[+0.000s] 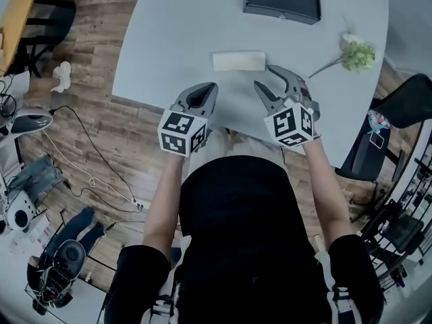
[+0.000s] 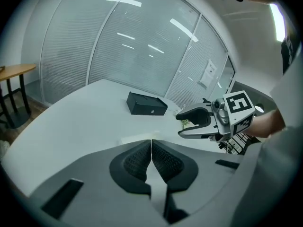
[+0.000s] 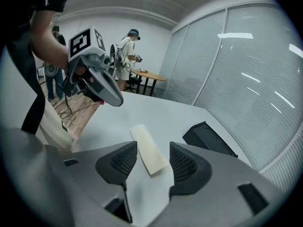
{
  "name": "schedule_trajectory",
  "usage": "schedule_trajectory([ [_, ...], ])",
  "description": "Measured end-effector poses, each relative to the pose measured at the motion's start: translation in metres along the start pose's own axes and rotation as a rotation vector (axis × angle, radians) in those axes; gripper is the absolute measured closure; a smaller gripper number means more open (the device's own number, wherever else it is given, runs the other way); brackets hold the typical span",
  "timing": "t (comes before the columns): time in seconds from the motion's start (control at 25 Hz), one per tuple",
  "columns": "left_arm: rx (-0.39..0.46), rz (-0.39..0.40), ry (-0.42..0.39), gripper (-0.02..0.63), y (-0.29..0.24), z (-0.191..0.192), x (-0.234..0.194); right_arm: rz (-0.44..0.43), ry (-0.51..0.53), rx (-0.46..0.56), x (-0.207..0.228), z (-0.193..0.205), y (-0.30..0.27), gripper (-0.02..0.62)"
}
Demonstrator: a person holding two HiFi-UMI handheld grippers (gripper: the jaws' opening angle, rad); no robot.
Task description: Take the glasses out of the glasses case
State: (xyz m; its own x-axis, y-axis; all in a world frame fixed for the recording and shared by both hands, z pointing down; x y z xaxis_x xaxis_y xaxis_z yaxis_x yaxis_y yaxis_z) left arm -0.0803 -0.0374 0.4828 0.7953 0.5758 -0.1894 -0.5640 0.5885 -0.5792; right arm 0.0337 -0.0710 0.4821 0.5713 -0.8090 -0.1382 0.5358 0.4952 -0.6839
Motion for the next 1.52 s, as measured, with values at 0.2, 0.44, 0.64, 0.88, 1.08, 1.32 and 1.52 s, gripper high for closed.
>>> schedule_trajectory([
  [0.2,-0.070,0.032,-0.026,0.583,-0.029,0.018,-0.012,-0.010,0.081,-0.055,0.003,0.009,-0.026,0.342],
  [0.44,-0.131,0.066,-0.037,0.583,-0.055,0.033,-0.021,-0.018,0.152,-0.122,0.011,0.020,-0.053,0.316],
  [0.64,-0.182,0.098,-0.038,0.581,-0.072,0.045,-0.030,-0.041,0.211,-0.176,0.013,0.029,-0.076,0.291],
  [0.88,-0.236,0.131,-0.026,0.581,-0.092,0.062,-0.035,-0.059,0.251,-0.222,0.016,0.042,-0.097,0.273],
  [1.08,-0.258,0.139,0.002,0.583,-0.101,0.069,-0.040,-0.087,0.259,-0.258,0.015,0.050,-0.107,0.272],
  [1.32,-0.261,0.144,0.034,0.583,-0.105,0.071,-0.045,-0.098,0.274,-0.281,0.015,0.055,-0.115,0.273],
  [1.52,-0.264,0.150,0.040,0.583,-0.105,0.071,-0.046,-0.108,0.303,-0.291,0.014,0.058,-0.116,0.307],
])
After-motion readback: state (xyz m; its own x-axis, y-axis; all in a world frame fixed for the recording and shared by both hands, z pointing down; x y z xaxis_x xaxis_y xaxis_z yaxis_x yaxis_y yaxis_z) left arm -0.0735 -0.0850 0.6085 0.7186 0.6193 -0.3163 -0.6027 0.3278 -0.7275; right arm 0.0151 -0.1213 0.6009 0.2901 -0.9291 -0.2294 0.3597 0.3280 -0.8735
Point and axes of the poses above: the fingertips, and each gripper's own axes: y backward along the fingers, x to its right, z out of its underside, the point moved 1 cm from there along y, backward along the fingers, and after that the axes turned 13 degrees about -y, right-handed, at the moved point
